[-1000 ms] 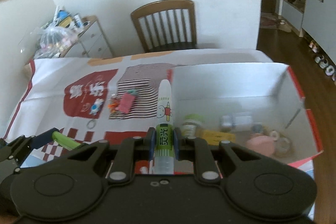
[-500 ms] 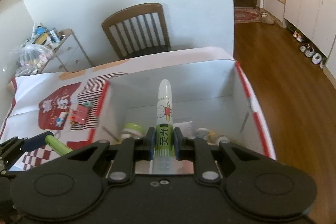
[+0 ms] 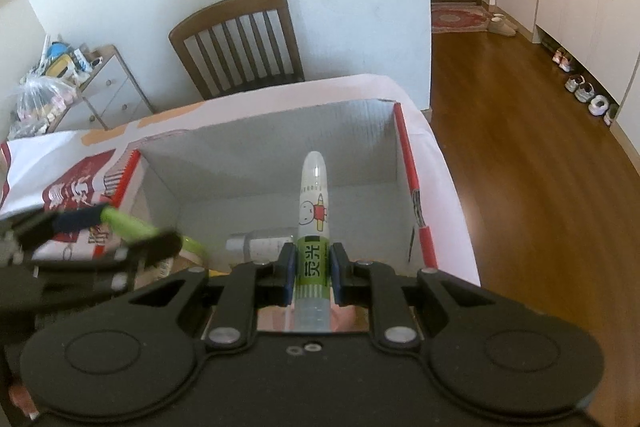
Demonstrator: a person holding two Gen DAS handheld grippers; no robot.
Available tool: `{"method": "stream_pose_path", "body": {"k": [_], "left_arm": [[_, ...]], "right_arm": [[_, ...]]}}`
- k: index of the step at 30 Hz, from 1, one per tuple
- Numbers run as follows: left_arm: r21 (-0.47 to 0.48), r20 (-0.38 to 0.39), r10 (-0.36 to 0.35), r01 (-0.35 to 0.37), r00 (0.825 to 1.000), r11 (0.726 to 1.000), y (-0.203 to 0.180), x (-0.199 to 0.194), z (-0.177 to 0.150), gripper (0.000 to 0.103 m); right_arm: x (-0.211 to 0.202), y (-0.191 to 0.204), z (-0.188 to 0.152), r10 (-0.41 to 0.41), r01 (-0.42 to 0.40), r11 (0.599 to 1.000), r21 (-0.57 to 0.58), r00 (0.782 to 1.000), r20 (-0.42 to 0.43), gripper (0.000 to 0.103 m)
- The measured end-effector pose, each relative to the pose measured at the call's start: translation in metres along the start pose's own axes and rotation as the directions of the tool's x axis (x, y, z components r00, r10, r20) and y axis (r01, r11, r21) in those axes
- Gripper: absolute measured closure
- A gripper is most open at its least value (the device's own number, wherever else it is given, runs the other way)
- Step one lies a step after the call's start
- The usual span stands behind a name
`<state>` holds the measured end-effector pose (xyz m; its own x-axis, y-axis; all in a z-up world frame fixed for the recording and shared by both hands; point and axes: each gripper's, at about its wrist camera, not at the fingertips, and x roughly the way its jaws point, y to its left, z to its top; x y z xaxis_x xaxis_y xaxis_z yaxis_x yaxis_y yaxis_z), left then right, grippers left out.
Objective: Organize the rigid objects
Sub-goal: 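Carry the green highlighter and white pen into the box and release both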
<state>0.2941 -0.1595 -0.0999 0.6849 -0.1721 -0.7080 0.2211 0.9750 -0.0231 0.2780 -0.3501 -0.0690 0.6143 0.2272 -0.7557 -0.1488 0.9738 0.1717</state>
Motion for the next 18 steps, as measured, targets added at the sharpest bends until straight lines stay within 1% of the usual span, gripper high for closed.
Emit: {"method": "stream_pose_path", "body": {"k": [4, 8, 13, 15, 18], "left_arm": [[-0.011, -0.054, 0.023, -0.023, 0.998, 1.000, -0.004, 0.030, 0.009, 0.022], [0.014, -0.109, 0.053, -0.051, 0.993, 0.999, -0.007, 0.055, 0.010, 0.022], [-0.001, -0.174, 0.086, -0.087, 0.981, 0.996, -0.004, 0.078, 0.012, 0.022], [-0.006, -0.202, 0.088, -0.092, 0.975, 0.996, -0.003, 0.085, 0.014, 0.022], [0.006, -0.237, 0.100, -0.102, 0.966, 0.995, -0.005, 0.092, 0.016, 0.022]], "right_arm": [[0.012, -0.004, 0.000, 0.008, -0.008, 1.000, 0.000, 1.000, -0.026, 0.087], [0.024, -0.007, 0.000, 0.007, -0.006, 1.000, 0.002, 0.999, -0.051, 0.087], [0.030, -0.003, -0.001, 0.010, -0.012, 1.000, -0.027, 0.998, -0.068, 0.087], [0.031, -0.003, 0.000, 0.010, -0.013, 0.999, -0.044, 0.997, -0.072, 0.087], [0.035, -0.003, -0.001, 0.006, -0.011, 0.998, -0.054, 0.996, -0.092, 0.087]]}}
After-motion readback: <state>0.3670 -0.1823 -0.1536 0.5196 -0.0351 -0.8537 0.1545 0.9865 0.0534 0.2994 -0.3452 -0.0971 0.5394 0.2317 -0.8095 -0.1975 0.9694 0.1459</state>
